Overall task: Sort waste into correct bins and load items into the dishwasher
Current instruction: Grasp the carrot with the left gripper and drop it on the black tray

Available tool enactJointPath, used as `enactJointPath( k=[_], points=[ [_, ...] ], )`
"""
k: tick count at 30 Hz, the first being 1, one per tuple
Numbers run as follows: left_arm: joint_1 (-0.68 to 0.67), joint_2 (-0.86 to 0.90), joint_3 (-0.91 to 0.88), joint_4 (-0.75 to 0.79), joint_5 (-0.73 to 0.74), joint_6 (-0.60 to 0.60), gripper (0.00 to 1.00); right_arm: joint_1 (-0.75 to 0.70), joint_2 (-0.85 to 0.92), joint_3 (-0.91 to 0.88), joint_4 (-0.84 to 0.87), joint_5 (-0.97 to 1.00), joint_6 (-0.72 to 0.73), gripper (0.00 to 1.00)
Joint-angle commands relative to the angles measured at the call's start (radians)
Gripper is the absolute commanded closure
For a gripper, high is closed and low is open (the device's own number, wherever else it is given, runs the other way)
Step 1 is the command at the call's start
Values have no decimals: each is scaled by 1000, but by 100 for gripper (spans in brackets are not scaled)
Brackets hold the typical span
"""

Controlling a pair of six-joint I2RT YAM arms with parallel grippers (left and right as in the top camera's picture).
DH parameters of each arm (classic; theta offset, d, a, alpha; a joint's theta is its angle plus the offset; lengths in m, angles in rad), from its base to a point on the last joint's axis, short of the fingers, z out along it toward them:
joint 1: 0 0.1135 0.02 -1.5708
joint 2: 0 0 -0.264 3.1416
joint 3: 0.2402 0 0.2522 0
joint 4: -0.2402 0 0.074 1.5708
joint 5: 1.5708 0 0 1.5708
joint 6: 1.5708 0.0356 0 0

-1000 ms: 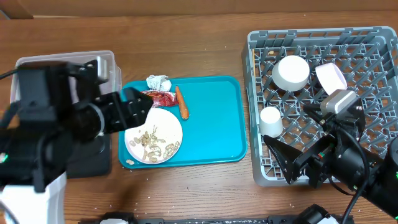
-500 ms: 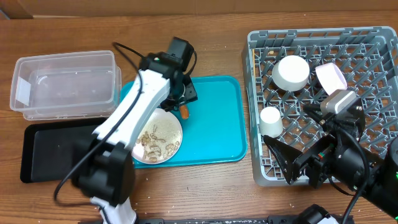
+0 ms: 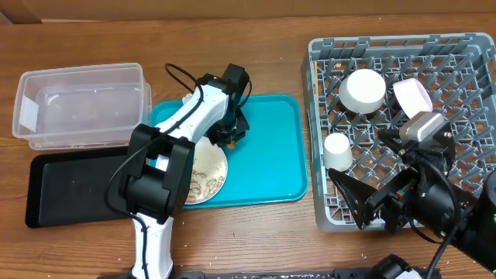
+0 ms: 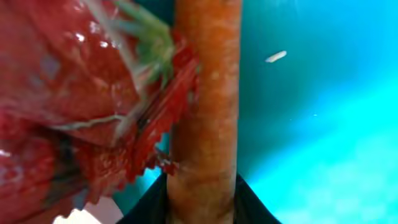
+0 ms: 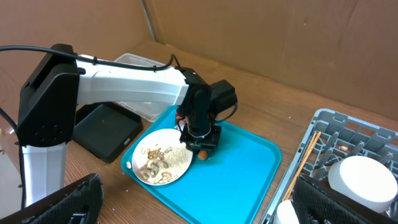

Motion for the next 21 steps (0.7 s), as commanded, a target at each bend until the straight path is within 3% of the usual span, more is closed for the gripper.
enactJointPath(
  k=[1, 8, 14, 21],
  points=[
    [-8, 11, 7, -7, 19, -1, 82, 6, -1, 3, 2, -6, -7, 0],
    [-8, -136, 90, -74, -9, 29, 85, 6, -1, 3, 2, -6, -7, 0],
    [-2, -325, 131, -197, -84, 33, 78, 6, -1, 3, 2, -6, -7, 0],
    [86, -500, 130, -499, -304, -152, 71, 6, -1, 3, 2, -6, -7, 0]
  ],
)
